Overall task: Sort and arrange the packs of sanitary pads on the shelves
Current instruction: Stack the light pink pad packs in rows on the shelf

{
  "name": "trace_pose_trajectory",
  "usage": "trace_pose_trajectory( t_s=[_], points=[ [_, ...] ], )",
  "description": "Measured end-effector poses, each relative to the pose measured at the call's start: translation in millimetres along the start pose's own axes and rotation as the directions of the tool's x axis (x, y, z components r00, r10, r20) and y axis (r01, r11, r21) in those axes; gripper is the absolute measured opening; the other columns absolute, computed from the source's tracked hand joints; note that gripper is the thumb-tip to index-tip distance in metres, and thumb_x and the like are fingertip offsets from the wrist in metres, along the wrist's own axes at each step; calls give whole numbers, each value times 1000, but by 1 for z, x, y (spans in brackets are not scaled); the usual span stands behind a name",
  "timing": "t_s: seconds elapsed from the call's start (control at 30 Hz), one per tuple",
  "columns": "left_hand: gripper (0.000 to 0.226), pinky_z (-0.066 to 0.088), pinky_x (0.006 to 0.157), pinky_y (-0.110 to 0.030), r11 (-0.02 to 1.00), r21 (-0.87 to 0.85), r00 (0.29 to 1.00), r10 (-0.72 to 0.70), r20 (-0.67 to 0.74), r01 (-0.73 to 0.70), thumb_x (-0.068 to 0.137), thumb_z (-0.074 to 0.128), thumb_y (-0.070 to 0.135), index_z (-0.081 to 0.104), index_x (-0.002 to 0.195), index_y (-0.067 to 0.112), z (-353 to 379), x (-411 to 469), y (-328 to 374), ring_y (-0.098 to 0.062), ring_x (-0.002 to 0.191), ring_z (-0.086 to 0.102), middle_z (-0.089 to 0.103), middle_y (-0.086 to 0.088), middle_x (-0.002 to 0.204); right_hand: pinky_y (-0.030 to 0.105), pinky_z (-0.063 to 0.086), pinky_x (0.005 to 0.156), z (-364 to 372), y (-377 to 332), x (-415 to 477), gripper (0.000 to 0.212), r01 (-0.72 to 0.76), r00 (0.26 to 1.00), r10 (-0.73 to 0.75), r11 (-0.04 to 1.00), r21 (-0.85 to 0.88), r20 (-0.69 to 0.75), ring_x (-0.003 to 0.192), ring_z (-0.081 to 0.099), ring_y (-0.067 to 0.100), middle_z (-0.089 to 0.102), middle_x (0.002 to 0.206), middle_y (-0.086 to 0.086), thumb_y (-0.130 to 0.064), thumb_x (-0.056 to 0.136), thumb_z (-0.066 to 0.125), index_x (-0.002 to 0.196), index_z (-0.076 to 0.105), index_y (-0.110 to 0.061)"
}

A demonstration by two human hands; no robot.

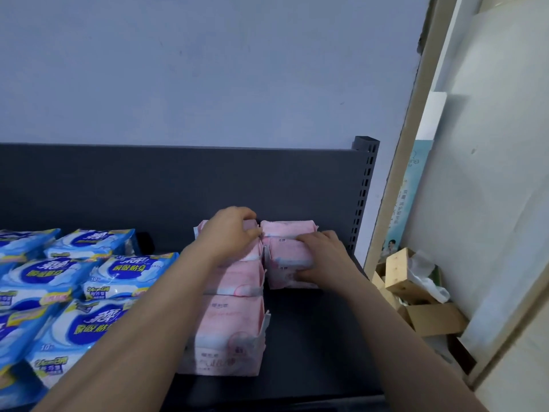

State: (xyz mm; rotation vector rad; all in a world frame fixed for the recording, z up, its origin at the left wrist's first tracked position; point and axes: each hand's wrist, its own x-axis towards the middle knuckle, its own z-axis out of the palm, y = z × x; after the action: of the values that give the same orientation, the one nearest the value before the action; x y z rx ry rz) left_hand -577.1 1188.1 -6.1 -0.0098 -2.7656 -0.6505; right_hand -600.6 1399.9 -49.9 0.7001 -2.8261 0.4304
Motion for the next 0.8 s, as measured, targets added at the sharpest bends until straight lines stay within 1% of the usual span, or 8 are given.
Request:
trace_pose_trajectory(
  t_s=[0.13, 0.23, 0.3, 0.4, 0.47, 0.57, 0.7, 0.8],
  points=[
    [35, 46, 95, -36, 998, 50, 999, -27, -19, 28, 92, 58, 36, 62, 124, 20, -11, -25, -1, -20, 115, 55, 62, 2, 127, 34, 32, 104, 2, 1, 5, 70, 17, 999, -18, 999, 32, 29, 123, 33, 22, 42, 136, -1, -37, 74, 71, 138, 44, -28],
    [41, 45, 98, -38, 995, 93, 999, -29, -42, 33, 93, 57, 37, 58, 130, 21, -15, -42, 6, -22, 121, 52, 57, 2, 134, 33, 33, 105, 0, 4, 3, 77, 29, 999, -30, 998, 52, 22, 121, 32, 20, 32, 132, -1, -45, 71, 75, 139, 43, -29],
    [43, 44, 99, -38, 992, 119, 998, -31, -50, 37, 93, 57, 38, 56, 132, 21, -16, -51, 10, -22, 123, 51, 55, 1, 136, 33, 32, 106, -4, 4, 0, 79, 42, 999, -42, 999, 35, -2, 123, 31, 19, 32, 134, -1, -52, 72, 73, 141, 40, -29],
    [44, 42, 99, -38, 988, 150, 995, -20, -100, 35, 93, 57, 39, 55, 134, 22, -20, -63, 11, -21, 124, 50, 54, 3, 137, 33, 27, 111, -14, -6, -6, 78, 81, 994, -77, 995, 57, -73, 131, 31, 20, 39, 140, -2, -59, 79, 66, 143, 40, -25],
    [44, 43, 99, -38, 989, 145, 990, -14, -142, 34, 93, 58, 39, 55, 133, 21, -24, -74, 10, -22, 123, 51, 56, 3, 136, 30, 23, 112, -23, -19, -13, 71, 131, 985, -121, 989, 67, -126, 133, 34, 18, 43, 143, -2, -55, 84, 63, 143, 41, -22],
    [47, 45, 96, -41, 990, 138, 988, -16, -156, 38, 92, 56, 43, 56, 133, 20, -36, -96, 5, -26, 117, 55, 57, -1, 133, 26, 21, 110, -35, -45, -27, 60, 192, 972, -177, 977, 91, -155, 133, 38, 16, 47, 143, -4, -41, 88, 63, 141, 45, -20],
    [46, 45, 95, -37, 989, 132, 974, -31, -223, 62, 91, 61, 39, 56, 133, 20, -60, -133, -8, -24, 115, 56, 59, 1, 128, 29, 32, 103, -45, -89, -44, 53, 307, 941, -286, 947, 98, -182, 121, 49, 21, 58, 126, -3, -36, 85, 67, 132, 52, -16],
    [46, 40, 97, -31, 983, 147, 957, -65, -284, 110, 92, 60, 40, 56, 133, 21, -85, -170, -26, -20, 118, 55, 58, 4, 133, 35, 33, 106, -42, -128, -57, 55, 374, 913, -339, 918, 132, -227, 120, 52, 23, 61, 127, 2, -34, 83, 70, 132, 55, -13]
  ],
)
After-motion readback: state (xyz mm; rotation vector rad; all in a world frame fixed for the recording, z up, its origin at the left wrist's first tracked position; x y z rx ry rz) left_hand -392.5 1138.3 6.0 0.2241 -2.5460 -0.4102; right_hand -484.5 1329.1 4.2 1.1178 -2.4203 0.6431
